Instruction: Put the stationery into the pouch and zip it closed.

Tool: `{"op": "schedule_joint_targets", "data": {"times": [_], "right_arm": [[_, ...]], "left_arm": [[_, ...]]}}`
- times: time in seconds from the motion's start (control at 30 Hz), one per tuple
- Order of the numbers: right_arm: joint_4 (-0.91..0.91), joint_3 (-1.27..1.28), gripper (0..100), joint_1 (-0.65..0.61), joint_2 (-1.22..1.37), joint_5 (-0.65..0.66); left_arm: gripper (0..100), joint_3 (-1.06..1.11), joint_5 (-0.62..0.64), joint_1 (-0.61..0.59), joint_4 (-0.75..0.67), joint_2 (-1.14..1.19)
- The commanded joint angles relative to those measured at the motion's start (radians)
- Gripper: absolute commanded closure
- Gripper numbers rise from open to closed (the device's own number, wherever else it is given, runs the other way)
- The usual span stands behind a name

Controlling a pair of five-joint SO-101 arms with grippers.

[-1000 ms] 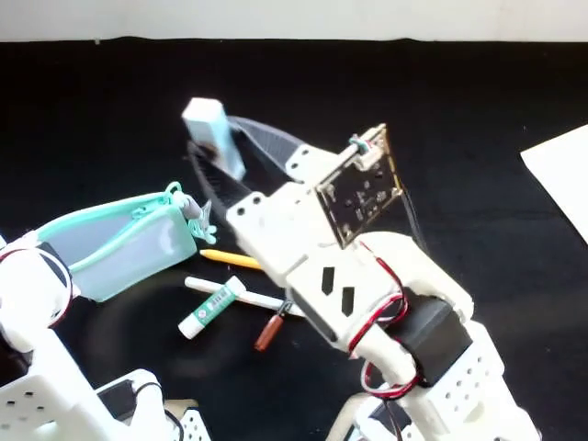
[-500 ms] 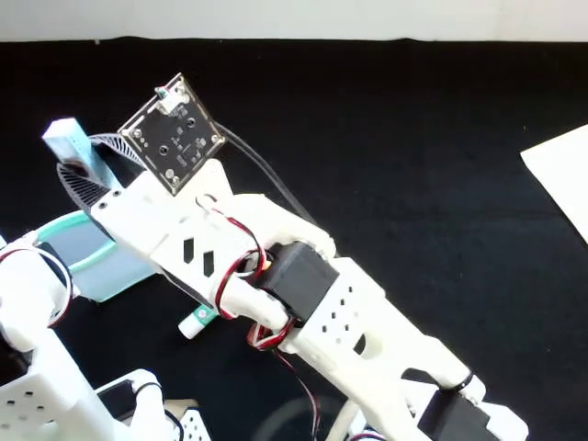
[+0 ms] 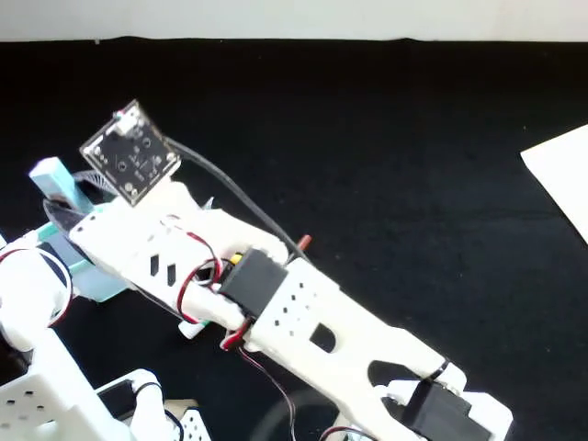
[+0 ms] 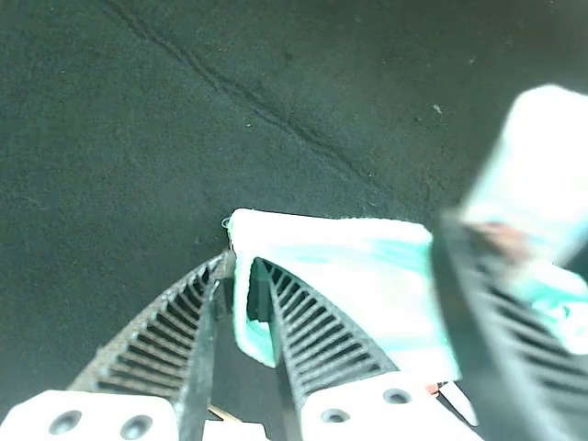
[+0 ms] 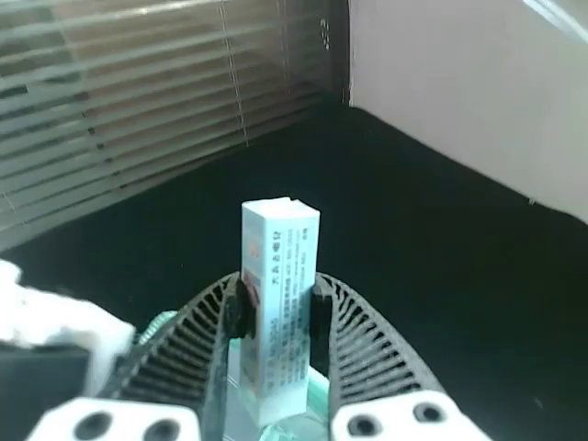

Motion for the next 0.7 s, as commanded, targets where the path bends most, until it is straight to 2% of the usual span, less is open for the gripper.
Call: {"op": "schedule_joint_targets", "data": {"times": [0.0,0.37,0.43,0.6,0.67], "right_arm": [[-0.093,0.097,99.2,0.001,-0.007,-0.006],[-0.137,0.193,98.4,0.022,-0.008,-0.008],[-0.136,0.193,93.9,0.021,-0.010,-0.008],[-0.054,0.197,71.3,0.005,-0.091,-0.009],[-0.012,0.199,68.5,-0.002,-0.133,-0.009]], "left_arm": [[99,0.028,0.006,-0.007,-0.002,0.004],[99,0.028,0.006,-0.007,-0.002,0.004],[99,0.028,0.006,-0.007,-0.002,0.004],[99,0.028,0.006,-0.007,-0.002,0.004],[99,0.028,0.006,-0.007,-0.003,0.004]]}}
